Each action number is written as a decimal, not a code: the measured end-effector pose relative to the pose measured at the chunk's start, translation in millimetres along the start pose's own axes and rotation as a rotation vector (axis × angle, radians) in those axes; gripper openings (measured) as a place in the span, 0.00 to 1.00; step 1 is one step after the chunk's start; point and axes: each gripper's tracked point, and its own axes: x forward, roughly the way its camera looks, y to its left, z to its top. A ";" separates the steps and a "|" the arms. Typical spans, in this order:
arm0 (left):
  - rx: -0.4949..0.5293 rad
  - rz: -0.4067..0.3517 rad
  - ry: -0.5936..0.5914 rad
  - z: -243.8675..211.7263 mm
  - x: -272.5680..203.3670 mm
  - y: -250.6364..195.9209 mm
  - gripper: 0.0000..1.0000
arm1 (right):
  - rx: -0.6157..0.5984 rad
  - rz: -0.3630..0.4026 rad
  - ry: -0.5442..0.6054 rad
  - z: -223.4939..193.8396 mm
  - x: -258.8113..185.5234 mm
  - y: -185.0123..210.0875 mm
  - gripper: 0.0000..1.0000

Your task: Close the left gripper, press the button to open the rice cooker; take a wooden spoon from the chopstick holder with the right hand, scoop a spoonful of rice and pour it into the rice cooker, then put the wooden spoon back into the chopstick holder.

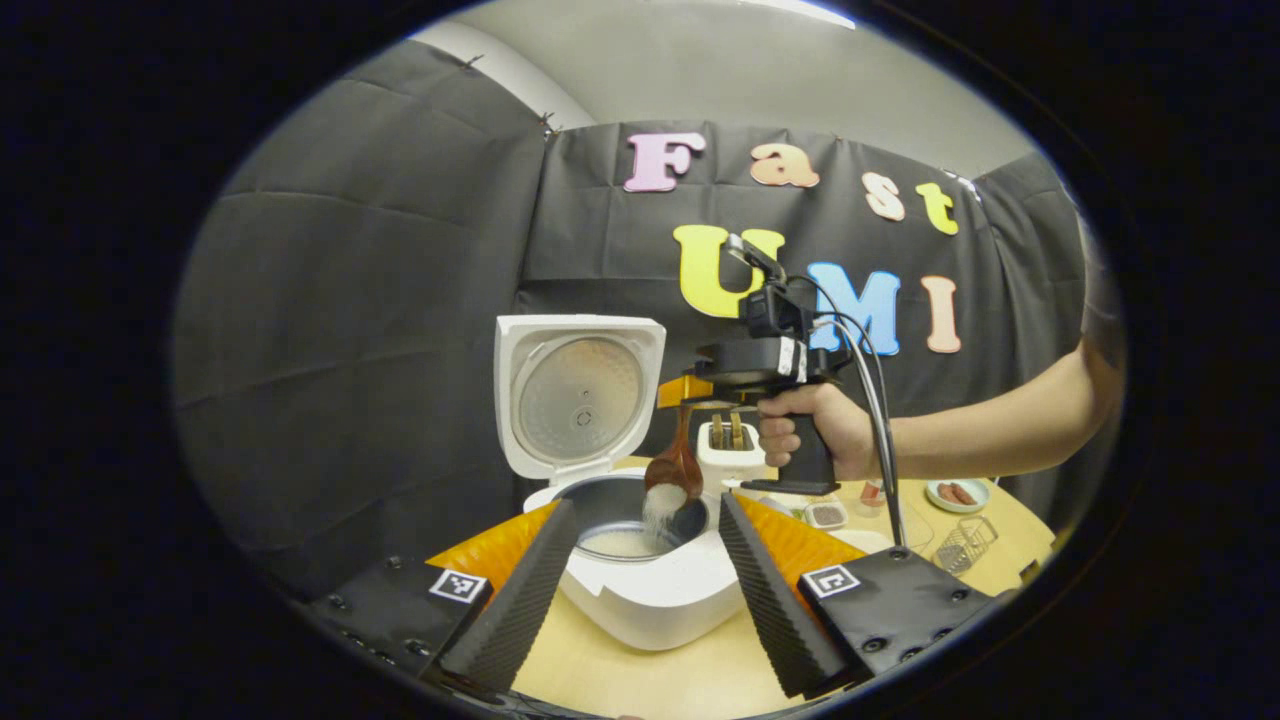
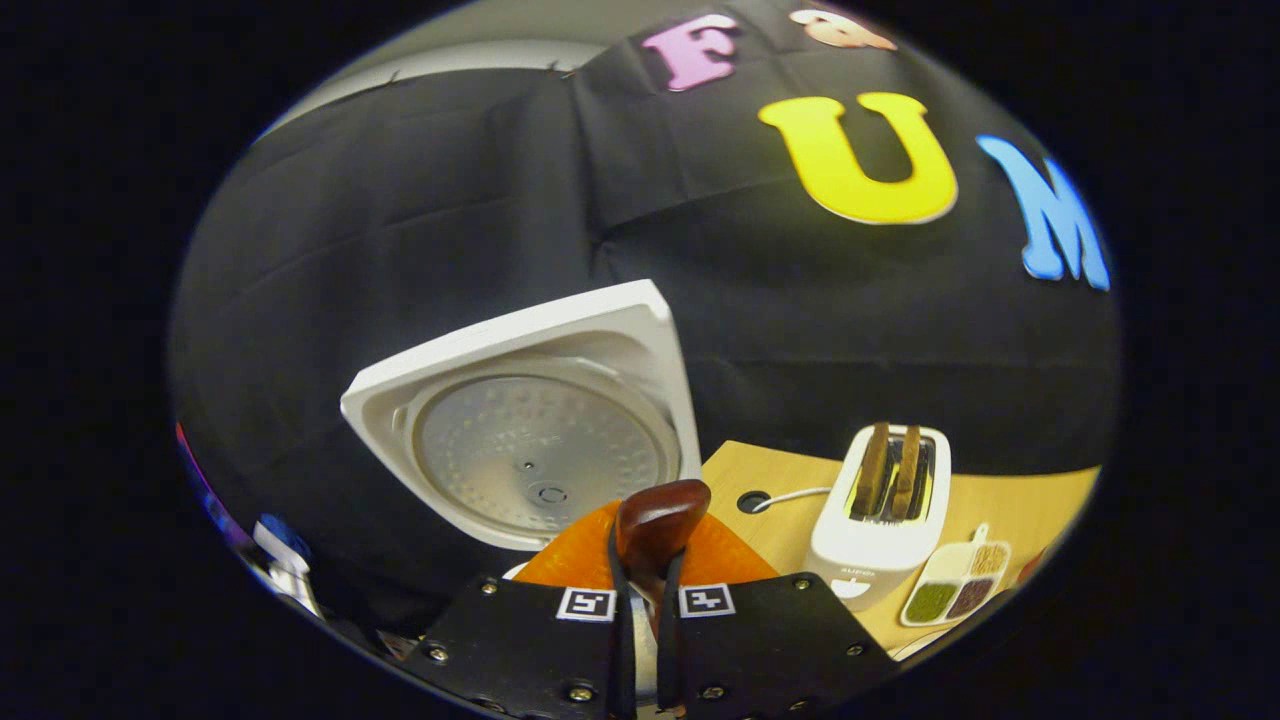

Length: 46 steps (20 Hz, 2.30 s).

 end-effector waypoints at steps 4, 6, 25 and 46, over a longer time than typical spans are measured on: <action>-0.023 0.007 0.000 -2.1 1.0 0.1 1.00 | -0.241 0.075 -0.043 5.8 -13.2 27.6 0.09; -0.032 0.003 -0.006 -1.7 -0.6 -0.4 1.00 | -0.303 0.094 -0.074 12.2 -18.2 32.7 0.09; -0.025 -0.114 -0.023 30.3 31.7 -48.3 0.96 | 0.854 0.032 -0.226 58.3 -145.7 -111.4 0.09; 0.076 -0.248 -0.049 54.7 41.0 -148.5 0.97 | 0.978 -0.280 -0.431 -21.5 -407.7 -265.9 0.08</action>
